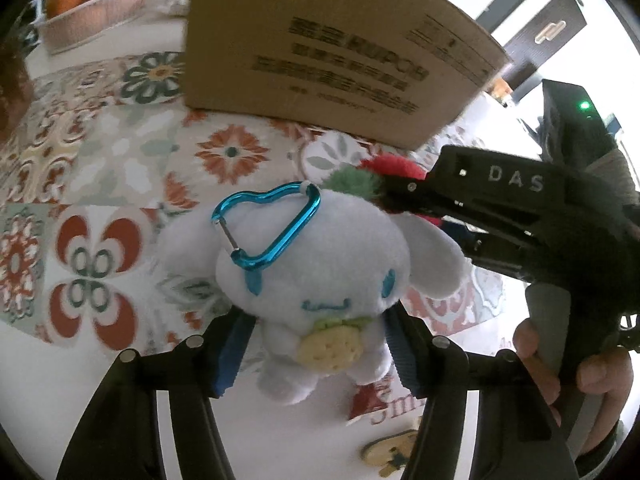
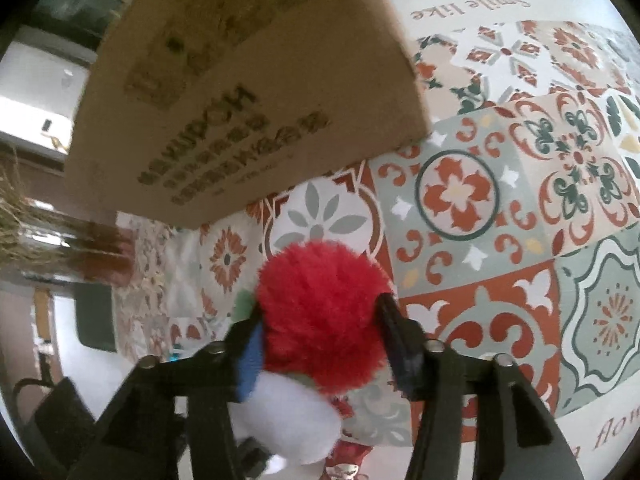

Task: Organize soft objects
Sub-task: 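Lift the bunny and red pompom and carry both into the cardboard box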

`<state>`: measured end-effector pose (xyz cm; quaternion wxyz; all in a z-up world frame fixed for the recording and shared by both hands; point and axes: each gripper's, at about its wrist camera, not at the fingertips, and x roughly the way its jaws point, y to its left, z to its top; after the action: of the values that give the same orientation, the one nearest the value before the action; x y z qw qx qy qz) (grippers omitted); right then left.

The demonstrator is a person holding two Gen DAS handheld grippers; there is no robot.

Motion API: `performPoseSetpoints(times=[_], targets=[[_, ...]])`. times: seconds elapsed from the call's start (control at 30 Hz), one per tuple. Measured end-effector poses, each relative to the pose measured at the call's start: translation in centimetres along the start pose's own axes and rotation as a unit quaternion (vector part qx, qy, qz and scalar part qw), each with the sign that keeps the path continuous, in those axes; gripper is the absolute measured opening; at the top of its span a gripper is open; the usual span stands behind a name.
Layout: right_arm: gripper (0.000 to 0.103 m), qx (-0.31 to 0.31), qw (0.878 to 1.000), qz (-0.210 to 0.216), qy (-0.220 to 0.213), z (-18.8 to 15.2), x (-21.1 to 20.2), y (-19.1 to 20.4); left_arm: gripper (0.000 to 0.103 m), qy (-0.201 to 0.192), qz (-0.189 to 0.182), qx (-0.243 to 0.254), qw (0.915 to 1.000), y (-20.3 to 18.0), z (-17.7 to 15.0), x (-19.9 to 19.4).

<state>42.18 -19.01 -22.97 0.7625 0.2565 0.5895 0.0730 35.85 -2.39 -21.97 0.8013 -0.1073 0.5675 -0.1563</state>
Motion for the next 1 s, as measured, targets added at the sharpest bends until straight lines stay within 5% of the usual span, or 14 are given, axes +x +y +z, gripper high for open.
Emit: performPoseSetpoints(times=[0.37,0.5,1.0], targets=[[0.055,-0.087,0.994,-0.072,0.012,-0.4,2.5,3.8,0.061,-0.040,0.066,-0.060,0.9953,4.5,0.1,-2.5],[0.043,-0.109,0.990,-0.090,0.001,-0.8,2.7,4.4,0.061,-0.052,0.077,-0.072,0.9930,5.2,0.4,-3.3],[0.039,-0.092,0.990,-0.063,-0.087,-1.5,-3.8,3.4,0.061,-0.104,0.079,-0.016,0.9913,2.0,1.6,-6.5]])
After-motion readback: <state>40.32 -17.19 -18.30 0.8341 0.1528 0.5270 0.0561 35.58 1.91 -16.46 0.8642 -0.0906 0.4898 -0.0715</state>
